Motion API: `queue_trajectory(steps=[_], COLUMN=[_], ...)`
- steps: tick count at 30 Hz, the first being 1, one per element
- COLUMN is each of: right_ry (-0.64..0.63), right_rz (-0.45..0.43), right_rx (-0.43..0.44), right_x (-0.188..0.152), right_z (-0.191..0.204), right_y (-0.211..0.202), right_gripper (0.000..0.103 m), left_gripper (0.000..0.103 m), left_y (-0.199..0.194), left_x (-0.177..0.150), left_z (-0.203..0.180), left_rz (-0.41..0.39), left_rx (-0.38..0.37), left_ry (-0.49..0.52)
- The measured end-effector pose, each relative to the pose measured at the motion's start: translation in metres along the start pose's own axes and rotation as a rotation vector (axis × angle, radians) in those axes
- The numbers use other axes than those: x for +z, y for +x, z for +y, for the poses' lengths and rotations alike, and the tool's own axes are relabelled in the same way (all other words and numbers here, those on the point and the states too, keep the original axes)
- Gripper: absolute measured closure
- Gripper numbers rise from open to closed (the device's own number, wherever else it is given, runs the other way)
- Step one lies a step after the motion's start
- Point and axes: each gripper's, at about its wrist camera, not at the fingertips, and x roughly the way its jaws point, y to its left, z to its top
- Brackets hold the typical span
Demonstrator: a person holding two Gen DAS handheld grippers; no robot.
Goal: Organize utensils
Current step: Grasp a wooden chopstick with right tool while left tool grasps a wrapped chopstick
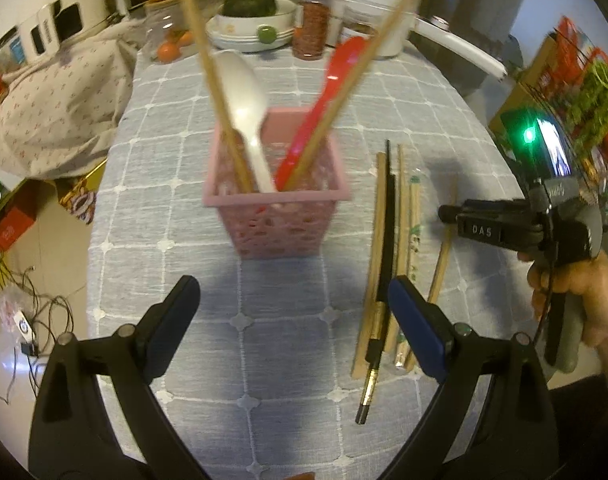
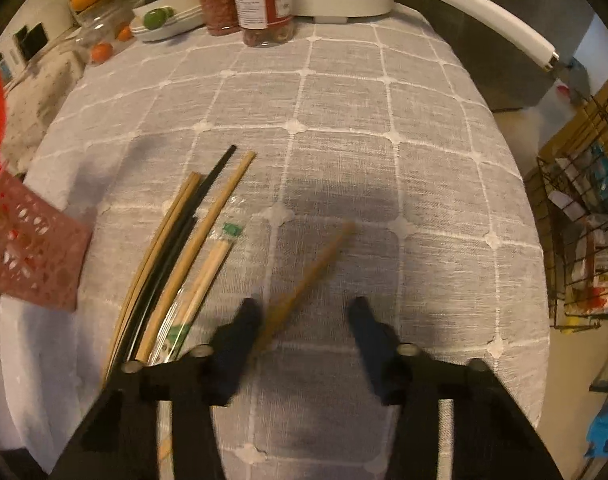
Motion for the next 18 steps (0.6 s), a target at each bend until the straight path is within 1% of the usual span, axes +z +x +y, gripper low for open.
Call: queue_trajectory(steps=[1,2,4,6,11,13,15,16,18], right_ry=[-0.009,-0.012,-0.01,0.007,0.064,0.092,0.122,0.131,0.148], right_rz=[0.006,0.01,0.019,0.029,0.027,0.016,0.0,-0.008,-0.017], right_rx=[0.002,0.01,0.026,0.052,0.103,0.119,0.137,0.142,0.154], right_x=[-0.002,-0.004,-0.006,-0.01,-0.018,-0.021,-0.024,-0.025,-0.026], right_z=[-0.001,-0.004,-0.009,-0.019,-0.048,-0.058,-0.072,-0.076,-0.087], right_y=[-0.001,-0.002,-0.004,-0.006,-0.016,-0.024,-0.033,-0.037,-0.042], right_gripper=[0.081,0.084,0.094,0.097,0.097,0.097,0.097,0.097,0.097], left_gripper=[0.008,0.008,0.008,0.008,0.009,0.016,0.031,0.036,0.055], left_y=[0.001,0.002,0.004,0.007,0.017,0.02,0.027,0.029,0.04], left_x=[-0.001,-0.003,-0.006,-0.01,-0.015,-0.014,-0.008,-0.007,0.0], left_z=[-0.005,-0.01,-0.022,-0.034,-0.064,-0.072,-0.081,-0.083,-0.09], left_rz=[-0.002,-0.003,-0.005,-0.009,-0.011,-0.005,0.02,0.029,0.064], left_rx=[0.001,0.003,0.001,-0.004,-0.028,-0.036,-0.072,-0.084,-0.118], left_ry=[0.017,0.034,0.07,0.105,0.195,0.215,0.229,0.233,0.245])
